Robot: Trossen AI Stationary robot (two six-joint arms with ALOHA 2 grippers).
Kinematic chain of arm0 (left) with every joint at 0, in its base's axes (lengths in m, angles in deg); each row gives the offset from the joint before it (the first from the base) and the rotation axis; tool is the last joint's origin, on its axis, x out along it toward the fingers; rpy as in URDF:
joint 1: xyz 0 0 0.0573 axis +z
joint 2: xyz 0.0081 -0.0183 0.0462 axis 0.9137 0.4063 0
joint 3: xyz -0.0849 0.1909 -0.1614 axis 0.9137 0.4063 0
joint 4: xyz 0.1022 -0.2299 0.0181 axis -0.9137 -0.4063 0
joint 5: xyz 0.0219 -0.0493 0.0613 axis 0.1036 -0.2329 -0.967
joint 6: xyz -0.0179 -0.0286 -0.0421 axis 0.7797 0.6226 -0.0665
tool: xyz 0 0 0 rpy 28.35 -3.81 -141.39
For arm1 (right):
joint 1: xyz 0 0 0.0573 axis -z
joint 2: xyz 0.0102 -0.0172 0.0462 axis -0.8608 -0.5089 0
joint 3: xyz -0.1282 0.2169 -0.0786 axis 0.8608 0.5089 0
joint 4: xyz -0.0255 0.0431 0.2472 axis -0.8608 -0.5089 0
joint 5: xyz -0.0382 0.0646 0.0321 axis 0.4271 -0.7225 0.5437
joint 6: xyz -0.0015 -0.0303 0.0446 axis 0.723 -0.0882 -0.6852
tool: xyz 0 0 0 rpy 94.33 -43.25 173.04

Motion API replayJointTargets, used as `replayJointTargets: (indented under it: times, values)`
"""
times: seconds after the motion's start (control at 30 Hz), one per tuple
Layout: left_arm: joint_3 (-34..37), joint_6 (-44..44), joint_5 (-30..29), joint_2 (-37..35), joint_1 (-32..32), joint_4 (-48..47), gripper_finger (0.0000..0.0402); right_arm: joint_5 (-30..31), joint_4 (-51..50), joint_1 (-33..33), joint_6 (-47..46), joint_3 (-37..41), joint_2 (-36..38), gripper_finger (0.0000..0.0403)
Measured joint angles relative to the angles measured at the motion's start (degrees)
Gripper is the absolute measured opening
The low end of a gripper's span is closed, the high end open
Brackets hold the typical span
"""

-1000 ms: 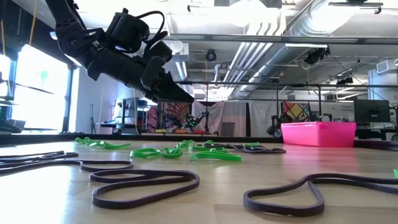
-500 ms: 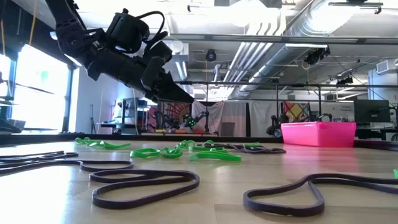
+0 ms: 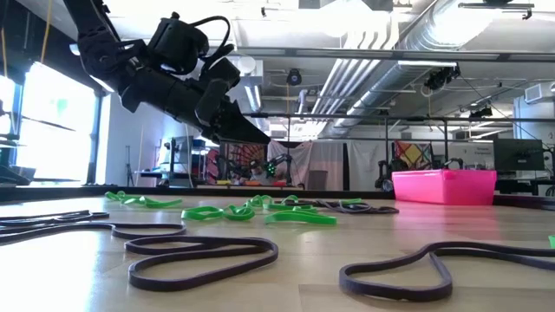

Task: Sort rubber bands into baskets
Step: Put the purple rubber band into the yellow bin

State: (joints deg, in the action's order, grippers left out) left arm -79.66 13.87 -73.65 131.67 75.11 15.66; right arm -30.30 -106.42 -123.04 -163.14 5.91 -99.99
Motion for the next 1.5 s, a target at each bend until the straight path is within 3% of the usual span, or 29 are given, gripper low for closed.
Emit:
replayJointTargets:
  times: [0.13, 0.53, 0.8, 1.0, 1.13, 1.23, 1.5]
  values:
    - [0.0, 0.0, 0.0, 0.0, 0.0, -0.1, 0.0, 8.0, -0.2, 1.8, 4.9, 0.0, 0.2, 0.0129]
    - [0.0, 0.1, 0.0, 0.0, 0.0, -1.7, 0.0, 19.7, 10.2, 10.4, 29.4, 0.5, 0.2, 0.0128]
    - [0.0, 0.0, 0.1, 0.0, 0.0, -1.7, 0.0, 20.1, 27.6, 20.7, 49.2, 10.5, 0.2, 0.0131]
    - [0.0, 0.0, 0.1, 0.0, 0.0, -1.7, 0.0, 29.3, 39.3, 30.3, 64.6, 18.5, 0.2, 0.015]
    - [0.0, 0.0, 0.1, 0.0, 0.0, -1.7, 0.0, 29.1, 53.5, 37.7, 73.2, 23.6, 0.2, 0.0174]
    - [0.0, 0.0, 0.1, 0.0, 0.0, -1.7, 0.0, 29.0, 64.0, 42.6, 74.6, 27.4, 0.2, 0.0185]
    - [0.0, 0.1, 0.0, 0.0, 0.0, -1.7, 0.0, 25.8, 75.8, 48.2, 79.2, 32.4, -0.8, 0.0167]
